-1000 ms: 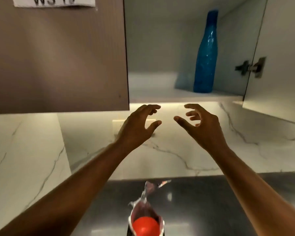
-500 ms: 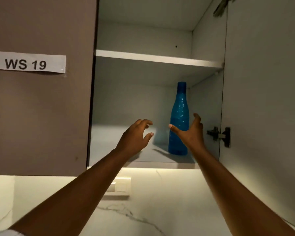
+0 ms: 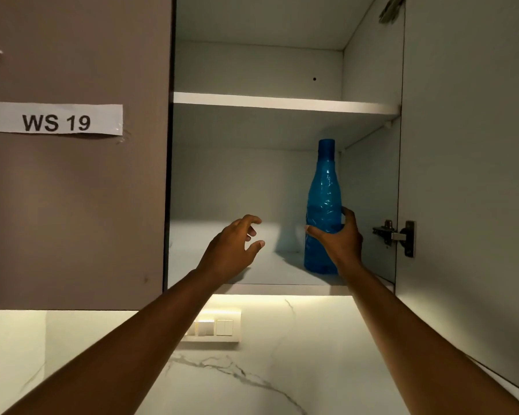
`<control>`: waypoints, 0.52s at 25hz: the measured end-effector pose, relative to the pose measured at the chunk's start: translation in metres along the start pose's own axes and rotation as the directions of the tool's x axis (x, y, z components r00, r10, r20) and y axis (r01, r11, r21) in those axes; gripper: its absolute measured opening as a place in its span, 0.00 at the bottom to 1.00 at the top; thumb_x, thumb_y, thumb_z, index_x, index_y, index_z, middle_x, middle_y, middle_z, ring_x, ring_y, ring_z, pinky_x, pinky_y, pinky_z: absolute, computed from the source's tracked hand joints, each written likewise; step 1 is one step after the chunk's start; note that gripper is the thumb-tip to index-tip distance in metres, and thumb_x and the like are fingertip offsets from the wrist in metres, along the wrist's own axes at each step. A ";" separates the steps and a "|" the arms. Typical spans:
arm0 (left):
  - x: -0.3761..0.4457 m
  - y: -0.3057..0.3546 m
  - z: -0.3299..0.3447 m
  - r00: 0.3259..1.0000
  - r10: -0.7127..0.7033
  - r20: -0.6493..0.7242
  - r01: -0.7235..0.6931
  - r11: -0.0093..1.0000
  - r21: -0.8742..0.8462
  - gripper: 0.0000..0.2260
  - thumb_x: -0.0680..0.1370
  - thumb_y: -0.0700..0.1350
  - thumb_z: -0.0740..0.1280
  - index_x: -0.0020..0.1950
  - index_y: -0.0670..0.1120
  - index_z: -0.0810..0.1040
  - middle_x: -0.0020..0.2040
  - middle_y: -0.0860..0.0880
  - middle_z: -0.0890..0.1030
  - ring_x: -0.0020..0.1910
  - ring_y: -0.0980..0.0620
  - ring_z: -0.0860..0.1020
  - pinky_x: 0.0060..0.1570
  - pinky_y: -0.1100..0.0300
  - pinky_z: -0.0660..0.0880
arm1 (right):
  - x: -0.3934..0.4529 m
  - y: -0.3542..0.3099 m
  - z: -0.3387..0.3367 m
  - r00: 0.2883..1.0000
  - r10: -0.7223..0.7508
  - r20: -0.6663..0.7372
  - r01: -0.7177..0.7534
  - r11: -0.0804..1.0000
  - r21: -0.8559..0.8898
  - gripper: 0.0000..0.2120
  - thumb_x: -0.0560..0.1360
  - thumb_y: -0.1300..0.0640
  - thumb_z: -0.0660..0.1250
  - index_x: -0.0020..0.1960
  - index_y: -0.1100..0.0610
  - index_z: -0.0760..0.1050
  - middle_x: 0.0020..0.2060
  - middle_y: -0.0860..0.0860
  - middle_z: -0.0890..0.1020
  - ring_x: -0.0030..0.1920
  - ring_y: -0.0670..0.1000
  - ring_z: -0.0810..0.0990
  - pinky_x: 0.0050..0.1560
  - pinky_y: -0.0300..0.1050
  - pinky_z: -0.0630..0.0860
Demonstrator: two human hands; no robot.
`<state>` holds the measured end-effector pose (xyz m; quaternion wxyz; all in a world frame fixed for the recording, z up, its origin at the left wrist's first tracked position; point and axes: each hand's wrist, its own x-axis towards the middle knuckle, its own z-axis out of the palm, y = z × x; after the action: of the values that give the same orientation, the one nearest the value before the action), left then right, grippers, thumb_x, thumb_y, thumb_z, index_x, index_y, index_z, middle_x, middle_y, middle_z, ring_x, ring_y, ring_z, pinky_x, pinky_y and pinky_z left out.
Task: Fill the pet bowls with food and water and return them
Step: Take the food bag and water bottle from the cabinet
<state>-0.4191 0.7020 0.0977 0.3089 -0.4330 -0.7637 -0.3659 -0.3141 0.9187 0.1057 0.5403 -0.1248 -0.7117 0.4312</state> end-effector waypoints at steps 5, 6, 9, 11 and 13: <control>-0.024 0.004 -0.025 0.999 0.033 0.017 -0.033 0.999 -0.028 0.20 0.78 0.52 0.69 0.68 0.53 0.71 0.59 0.52 0.79 0.55 0.54 0.79 0.51 0.61 0.75 | -0.039 -0.032 -0.009 0.997 -0.076 -0.024 0.076 0.997 -0.019 0.43 0.66 0.50 0.83 0.76 0.52 0.65 0.65 0.54 0.80 0.55 0.49 0.78 0.54 0.46 0.78; -0.032 0.006 -0.030 0.999 0.053 0.010 -0.053 0.998 -0.031 0.19 0.78 0.52 0.68 0.68 0.53 0.71 0.60 0.52 0.79 0.55 0.55 0.79 0.51 0.61 0.74 | -0.051 -0.040 -0.011 0.995 -0.096 -0.024 0.095 0.995 -0.034 0.43 0.66 0.49 0.83 0.75 0.52 0.66 0.65 0.54 0.80 0.56 0.49 0.78 0.55 0.46 0.78; -0.061 0.014 -0.044 0.992 0.123 -0.010 -0.123 0.992 -0.018 0.19 0.79 0.52 0.68 0.68 0.53 0.71 0.60 0.52 0.79 0.55 0.55 0.80 0.52 0.62 0.75 | -0.088 -0.066 -0.018 0.990 -0.133 -0.036 0.131 0.990 -0.053 0.43 0.66 0.48 0.82 0.75 0.52 0.66 0.66 0.53 0.79 0.57 0.47 0.78 0.56 0.45 0.79; -0.083 0.019 -0.052 0.991 0.135 0.001 -0.135 0.990 -0.045 0.19 0.78 0.52 0.68 0.68 0.53 0.71 0.60 0.53 0.80 0.55 0.55 0.80 0.51 0.63 0.74 | -0.116 -0.082 -0.025 0.991 -0.130 -0.038 0.128 0.991 -0.049 0.42 0.67 0.48 0.82 0.75 0.53 0.66 0.67 0.52 0.78 0.57 0.47 0.78 0.55 0.41 0.78; -0.108 0.024 -0.061 0.991 0.130 0.024 -0.128 0.989 -0.075 0.20 0.78 0.52 0.68 0.69 0.53 0.70 0.62 0.53 0.79 0.55 0.55 0.79 0.50 0.63 0.75 | -0.149 -0.092 -0.032 0.993 -0.117 -0.029 0.115 0.991 -0.062 0.42 0.68 0.49 0.81 0.75 0.53 0.65 0.69 0.52 0.77 0.59 0.48 0.78 0.57 0.41 0.78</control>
<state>-0.3414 0.6131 0.0527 0.3046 -0.4979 -0.7245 -0.3665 -0.2024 0.7831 0.0779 0.5721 -0.1067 -0.7216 0.3751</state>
